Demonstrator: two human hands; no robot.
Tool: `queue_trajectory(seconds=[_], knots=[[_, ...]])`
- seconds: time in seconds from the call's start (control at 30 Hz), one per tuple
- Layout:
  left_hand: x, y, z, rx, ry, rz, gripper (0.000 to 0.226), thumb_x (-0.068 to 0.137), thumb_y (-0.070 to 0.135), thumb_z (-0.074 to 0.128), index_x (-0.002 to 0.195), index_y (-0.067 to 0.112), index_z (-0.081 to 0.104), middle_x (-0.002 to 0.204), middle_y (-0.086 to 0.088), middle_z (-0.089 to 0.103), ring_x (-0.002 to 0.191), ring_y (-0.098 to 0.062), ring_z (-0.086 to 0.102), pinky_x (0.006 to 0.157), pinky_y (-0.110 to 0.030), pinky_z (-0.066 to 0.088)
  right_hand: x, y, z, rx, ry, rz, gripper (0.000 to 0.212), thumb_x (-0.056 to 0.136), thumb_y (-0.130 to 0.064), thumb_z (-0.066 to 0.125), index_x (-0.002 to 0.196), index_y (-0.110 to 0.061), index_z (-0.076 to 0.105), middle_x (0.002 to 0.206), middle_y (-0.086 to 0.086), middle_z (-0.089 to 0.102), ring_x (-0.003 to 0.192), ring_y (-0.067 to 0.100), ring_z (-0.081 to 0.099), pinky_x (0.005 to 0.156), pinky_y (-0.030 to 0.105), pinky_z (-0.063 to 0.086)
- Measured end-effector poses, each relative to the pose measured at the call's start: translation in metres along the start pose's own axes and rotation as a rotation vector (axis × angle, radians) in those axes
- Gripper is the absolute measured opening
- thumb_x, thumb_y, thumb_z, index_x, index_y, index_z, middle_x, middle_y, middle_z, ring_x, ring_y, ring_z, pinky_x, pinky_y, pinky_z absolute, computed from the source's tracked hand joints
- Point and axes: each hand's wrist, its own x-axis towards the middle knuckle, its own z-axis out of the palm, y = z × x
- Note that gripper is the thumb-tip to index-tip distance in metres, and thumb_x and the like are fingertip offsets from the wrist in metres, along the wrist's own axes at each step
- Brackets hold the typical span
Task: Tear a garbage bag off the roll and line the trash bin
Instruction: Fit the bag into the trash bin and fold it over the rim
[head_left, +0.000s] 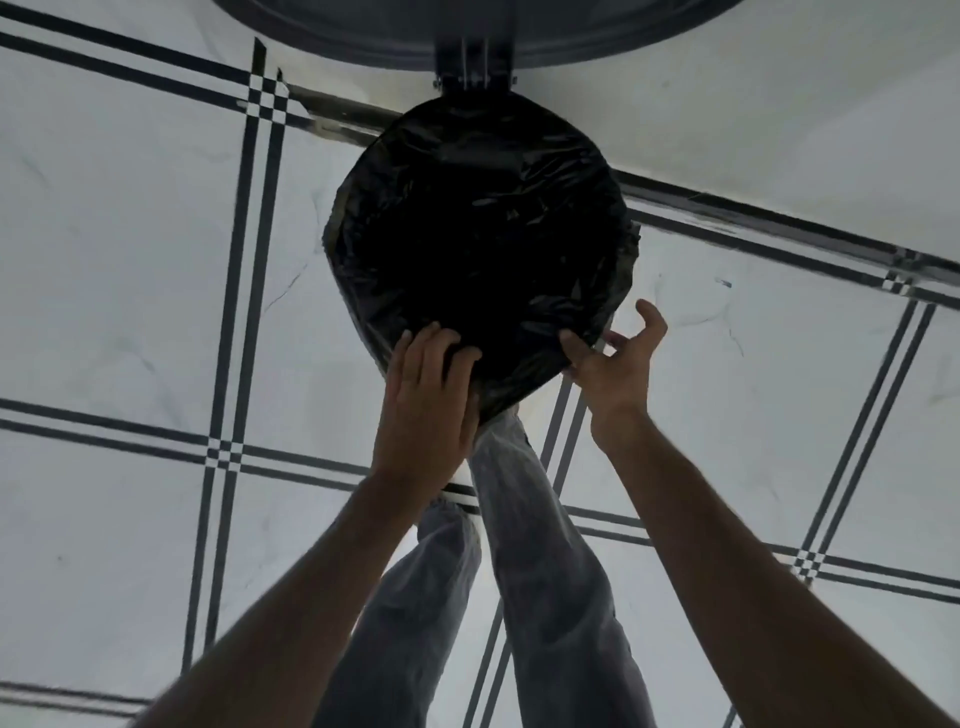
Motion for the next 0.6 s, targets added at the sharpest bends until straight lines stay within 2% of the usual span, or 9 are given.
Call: queue_trajectory(seconds=[0.07,0.17,0.27,0.33,0.4,0.47,0.6], knots=[[-0.015,-0.003,0.002,-0.073,0.104,-0.126,0.033,0.083,0.019,0.071,0.113,0.007,0.060,0.121,-0.016,0.057,0.116,-0.035,0.052,0.099,-0.047,0.048,-0.004,0.005,0.001,0.197,-0.016,0.169,0.059,0.089,-0.004,0.071,0.137,-0.013,0.037,0.104,0.003,0.062,0.093,0.017,0.067,0.068,0.024,0.059],[-0.020,-0.006,0.009,-0.310,0.170,-0.401,0.026,0.084,0.020,0.068,0.103,0.011,0.053,0.106,-0.011,0.056,0.095,-0.024,0.054,0.080,-0.043,0.052,-0.005,0.018,-0.004,0.347,-0.093,0.284,0.028,0.093,-0.011,0.066,0.119,-0.008,0.055,0.097,0.003,0.071,0.092,0.015,0.070,0.076,0.026,0.060],[-0.003,0.004,0.005,-0.940,0.208,-0.913,0.022,0.091,0.020,0.058,0.108,0.017,0.044,0.106,-0.003,0.058,0.089,-0.012,0.062,0.083,-0.037,0.055,-0.004,0.029,-0.012,0.511,-0.211,0.331,0.003,0.099,-0.014,0.058,0.099,-0.014,0.061,0.083,-0.006,0.073,0.077,0.005,0.071,0.080,0.025,0.056],[0.013,0.009,-0.004,-1.382,0.222,-1.189,0.019,0.098,0.023,0.049,0.116,0.017,0.046,0.108,-0.005,0.062,0.094,-0.018,0.066,0.089,-0.037,0.057,-0.004,0.030,-0.014,0.611,-0.269,0.357,0.011,0.101,-0.015,0.053,0.095,-0.015,0.062,0.083,-0.007,0.075,0.076,0.005,0.071,0.075,0.023,0.056],[0.022,0.007,-0.009,-1.702,0.201,-1.294,0.025,0.103,0.033,0.042,0.114,0.016,0.056,0.117,-0.009,0.065,0.106,-0.025,0.066,0.091,-0.038,0.055,-0.004,0.030,-0.016,0.670,-0.282,0.384,0.011,0.101,-0.016,0.053,0.099,-0.015,0.063,0.088,-0.005,0.076,0.083,0.009,0.073,0.077,0.027,0.058],[0.019,0.004,-0.010,-1.881,0.230,-1.364,0.032,0.104,0.037,0.040,0.111,0.013,0.060,0.123,-0.012,0.064,0.115,-0.029,0.063,0.096,-0.041,0.053,-0.003,0.028,-0.018,0.756,-0.269,0.421,0.012,0.099,-0.019,0.055,0.100,-0.014,0.066,0.093,-0.001,0.074,0.090,0.017,0.071,0.084,0.036,0.057],[0.008,0.003,-0.004,-1.962,0.219,-1.325,0.021,0.099,0.005,0.049,0.112,0.003,0.065,0.115,-0.014,0.067,0.114,-0.029,0.065,0.099,-0.041,0.054,-0.002,0.024,-0.013,0.848,-0.221,0.446,0.022,0.091,-0.011,0.045,0.093,-0.009,0.067,0.095,0.006,0.070,0.098,0.026,0.066,0.091,0.039,0.053]])
